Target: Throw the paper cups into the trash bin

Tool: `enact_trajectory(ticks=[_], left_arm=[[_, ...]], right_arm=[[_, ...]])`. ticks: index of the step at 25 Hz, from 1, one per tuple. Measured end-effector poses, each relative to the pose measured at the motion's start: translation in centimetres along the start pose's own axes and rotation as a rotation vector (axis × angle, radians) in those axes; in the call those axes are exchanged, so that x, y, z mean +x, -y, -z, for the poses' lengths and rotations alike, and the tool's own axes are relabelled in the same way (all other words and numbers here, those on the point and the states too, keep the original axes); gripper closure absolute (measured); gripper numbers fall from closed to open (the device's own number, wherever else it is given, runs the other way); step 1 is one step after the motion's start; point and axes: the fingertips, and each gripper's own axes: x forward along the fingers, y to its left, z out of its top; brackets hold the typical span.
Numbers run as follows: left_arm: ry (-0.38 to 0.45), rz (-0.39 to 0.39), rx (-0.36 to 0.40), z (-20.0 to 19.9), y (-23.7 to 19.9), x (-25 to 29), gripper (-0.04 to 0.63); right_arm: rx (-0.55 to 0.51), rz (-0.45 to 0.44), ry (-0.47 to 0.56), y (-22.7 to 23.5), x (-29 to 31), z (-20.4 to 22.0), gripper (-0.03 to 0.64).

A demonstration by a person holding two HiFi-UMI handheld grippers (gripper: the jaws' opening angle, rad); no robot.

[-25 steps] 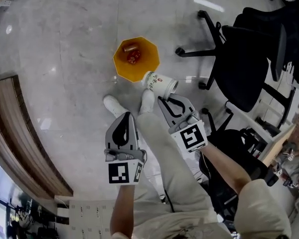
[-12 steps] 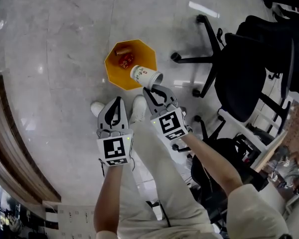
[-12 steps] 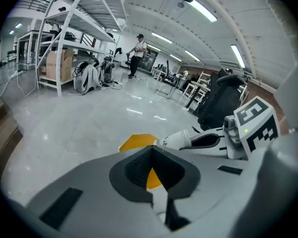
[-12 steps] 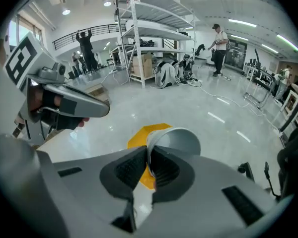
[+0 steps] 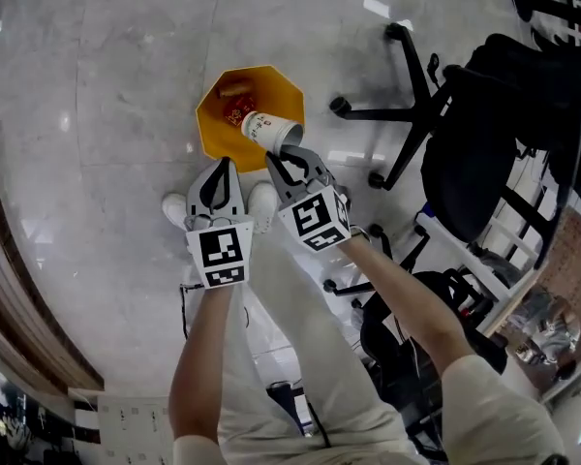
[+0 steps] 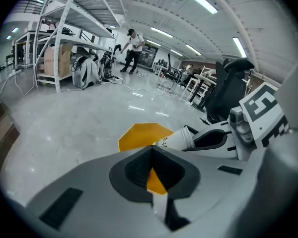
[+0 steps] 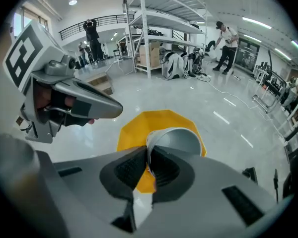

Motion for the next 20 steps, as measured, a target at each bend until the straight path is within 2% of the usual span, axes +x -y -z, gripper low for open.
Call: enact_trajectory(ticks=[10, 17, 19, 20], left_arm=[[-0.067, -0.021, -0.043, 2.2, -1.8, 4.8, 0.591], [-0.119, -0.017, -0.023, 3.7, -2.2, 6.1, 0.591], [-0.129, -0.013, -0.026, 3.8, -2.0, 5.9, 0.591], [-0.133, -0.009, -0.025, 3.7, -1.8, 5.8, 0.591]], right_arm=[[0.01, -0.003, -0.045, 1.3, 4.4, 0.8, 0.586], [0.065, -0.029, -0.092, 1.6, 6.8, 1.6, 0.584], [0.092, -0.051, -0.1, 1.4, 6.8, 1.8, 0.562], [0.104, -0.064, -0.101, 1.3, 6.6, 1.8, 0.528]])
